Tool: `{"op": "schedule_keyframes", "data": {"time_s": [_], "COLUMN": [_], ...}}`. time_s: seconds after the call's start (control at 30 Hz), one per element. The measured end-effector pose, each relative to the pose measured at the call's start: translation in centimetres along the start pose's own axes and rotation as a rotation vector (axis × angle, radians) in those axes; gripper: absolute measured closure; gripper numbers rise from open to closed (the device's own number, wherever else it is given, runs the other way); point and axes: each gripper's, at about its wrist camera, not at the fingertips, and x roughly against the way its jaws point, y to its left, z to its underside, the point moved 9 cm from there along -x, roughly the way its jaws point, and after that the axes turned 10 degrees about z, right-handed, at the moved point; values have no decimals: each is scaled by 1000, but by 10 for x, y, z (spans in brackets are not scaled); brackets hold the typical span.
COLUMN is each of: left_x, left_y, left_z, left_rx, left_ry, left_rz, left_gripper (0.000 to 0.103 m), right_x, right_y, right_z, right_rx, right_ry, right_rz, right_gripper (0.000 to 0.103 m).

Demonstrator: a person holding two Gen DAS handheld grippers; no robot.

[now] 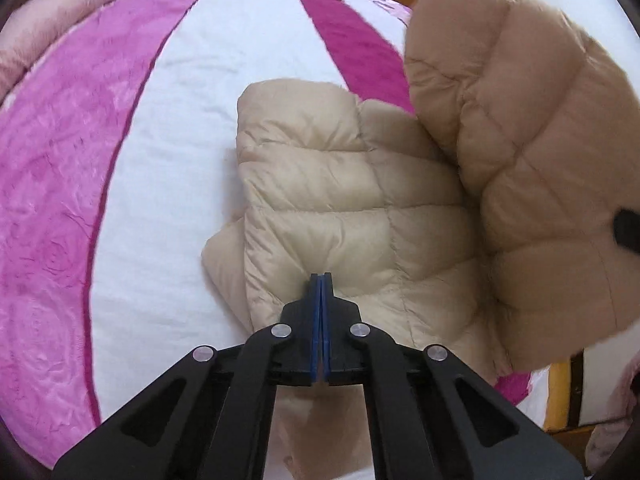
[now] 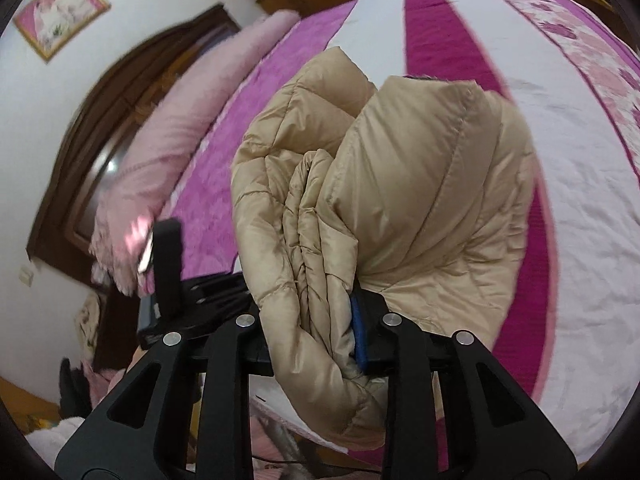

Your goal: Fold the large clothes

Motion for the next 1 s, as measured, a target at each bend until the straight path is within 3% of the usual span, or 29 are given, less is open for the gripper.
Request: {"op": "schedule_keyframes", "data": {"time_s": [0.33,0.57,0.73,0.93,0.97,1.0], "left_x": [15,29,52,80,86,89], "left_y": [13,29,23,-2,-8,-11], "left_z": [8,14,11,-8,-13,-17], "left_rx": [30,69,40,0,-6,-8], "left_ry": [-37,-39,-75,-135,-156,-172], "left_rz": [1,-16,-21,6,5,10], "left_gripper": [101,101,100,94,88,71], "right_x": [-79,-123,-98,-36,-28,-20], "right_y": [46,57,62,51,48,45], "right_z": [23,36,34,29,29,29], "right_rx": [119,160,151,133,130,126], "right_ry": [154,209,173,61,44,27], "right_rz": [45,4,-34,-97,-106,-111], "right_gripper": [61,49,40,36,36,36]}}
